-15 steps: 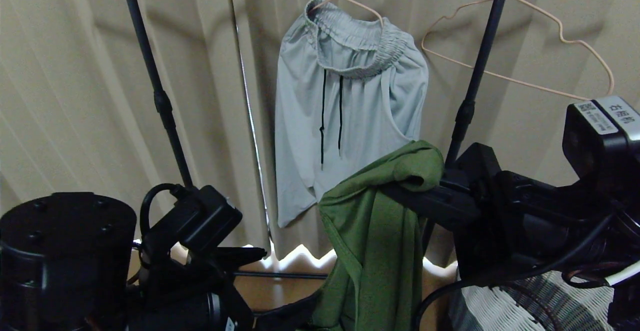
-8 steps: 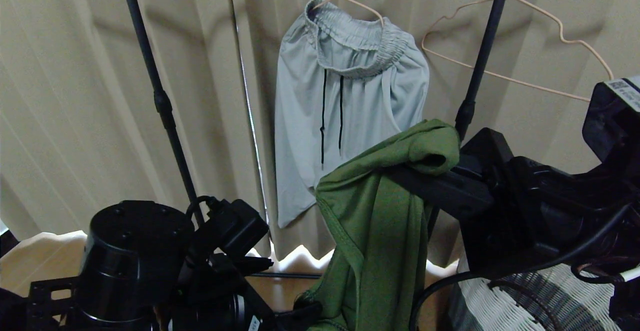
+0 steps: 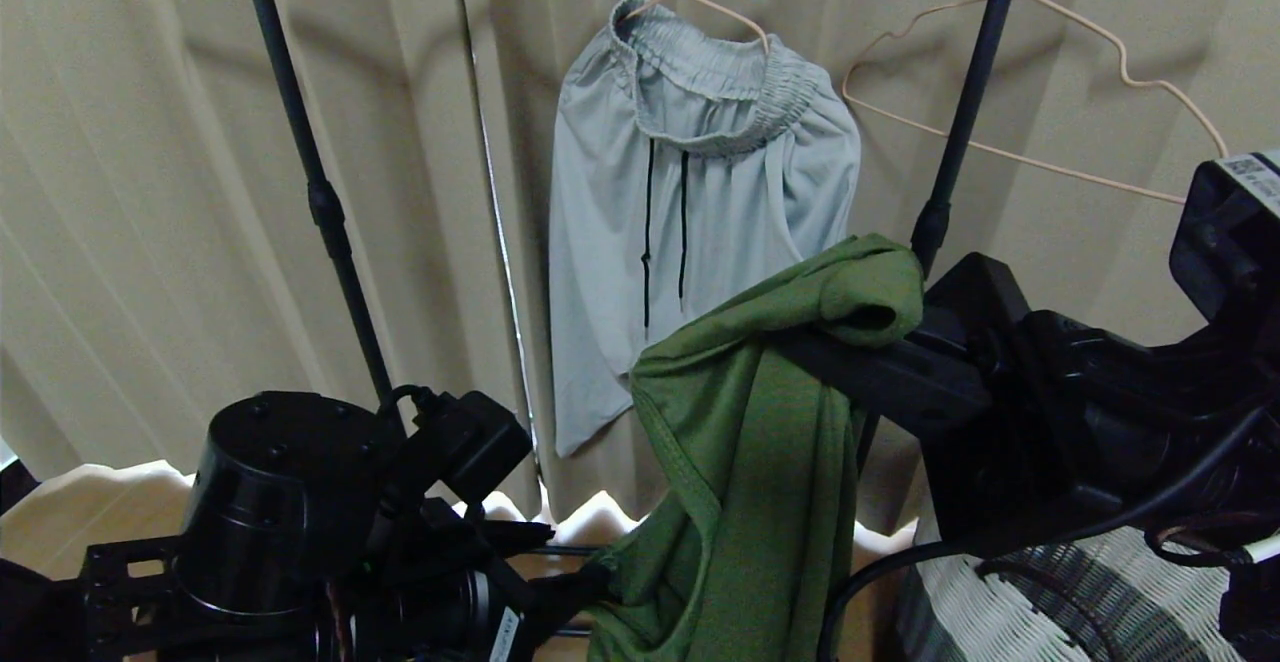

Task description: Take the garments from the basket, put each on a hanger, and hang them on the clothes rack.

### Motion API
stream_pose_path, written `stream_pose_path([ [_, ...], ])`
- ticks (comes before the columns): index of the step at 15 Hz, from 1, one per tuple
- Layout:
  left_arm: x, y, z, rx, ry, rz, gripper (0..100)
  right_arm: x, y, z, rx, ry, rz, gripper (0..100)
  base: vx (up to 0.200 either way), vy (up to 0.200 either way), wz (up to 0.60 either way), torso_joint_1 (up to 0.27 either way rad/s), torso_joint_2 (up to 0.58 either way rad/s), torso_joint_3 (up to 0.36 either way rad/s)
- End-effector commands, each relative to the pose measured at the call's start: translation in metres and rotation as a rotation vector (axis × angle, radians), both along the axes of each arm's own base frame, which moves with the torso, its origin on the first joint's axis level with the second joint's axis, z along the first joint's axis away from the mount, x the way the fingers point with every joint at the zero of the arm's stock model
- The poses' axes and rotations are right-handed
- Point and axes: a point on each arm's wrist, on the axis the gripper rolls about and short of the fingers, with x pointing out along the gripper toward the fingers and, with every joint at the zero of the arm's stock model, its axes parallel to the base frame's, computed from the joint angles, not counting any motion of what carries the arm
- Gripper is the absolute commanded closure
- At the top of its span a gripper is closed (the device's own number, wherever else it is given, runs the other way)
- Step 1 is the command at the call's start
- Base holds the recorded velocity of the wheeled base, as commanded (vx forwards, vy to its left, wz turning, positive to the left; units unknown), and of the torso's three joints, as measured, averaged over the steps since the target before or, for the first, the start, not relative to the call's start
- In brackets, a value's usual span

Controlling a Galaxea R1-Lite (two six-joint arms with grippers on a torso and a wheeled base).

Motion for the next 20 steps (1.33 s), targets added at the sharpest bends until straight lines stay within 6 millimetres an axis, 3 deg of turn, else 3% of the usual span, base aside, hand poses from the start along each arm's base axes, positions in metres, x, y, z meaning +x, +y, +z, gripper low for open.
stream_pose_path([
  [1,0.001,0.001,-0.001,0.003,0.004,0.005,100,0.0,0.0,0.0,0.0,-0.001,0.001,100,0.0,0.0,0.0,0.0,0.0,0.0],
  [5,-0.001,0.004,-0.002,-0.004,-0.008,0.004,100,0.0,0.0,0.0,0.0,-0.001,-0.004,100,0.0,0.0,0.0,0.0,0.0,0.0],
  [8,0.002,0.02,0.011,-0.041,-0.086,0.046,100,0.005,-0.007,-0.004,-0.009,0.009,-0.041,100,0.0,0.0,0.0,0.0,0.0,0.0],
  [11,0.013,0.039,0.044,-0.106,-0.202,0.138,100,0.012,-0.029,-0.02,-0.054,0.061,-0.129,100,0.0,0.0,0.0,0.0,0.0,0.0],
  [15,0.018,0.046,0.094,-0.143,-0.302,0.165,100,0.027,-0.053,-0.047,-0.116,0.157,-0.244,100,0.0,0.0,0.0,0.0,0.0,0.0],
  [16,0.015,0.047,0.111,-0.145,-0.308,0.158,100,0.027,-0.057,-0.059,-0.144,0.201,-0.26,100,0.0,0.0,0.0,0.0,0.0,0.0],
  [20,0.013,0.046,0.145,-0.227,-0.37,0.121,100,0.025,-0.058,-0.099,-0.267,0.268,-0.277,100,0.0,0.0,0.0,0.0,0.0,0.0],
])
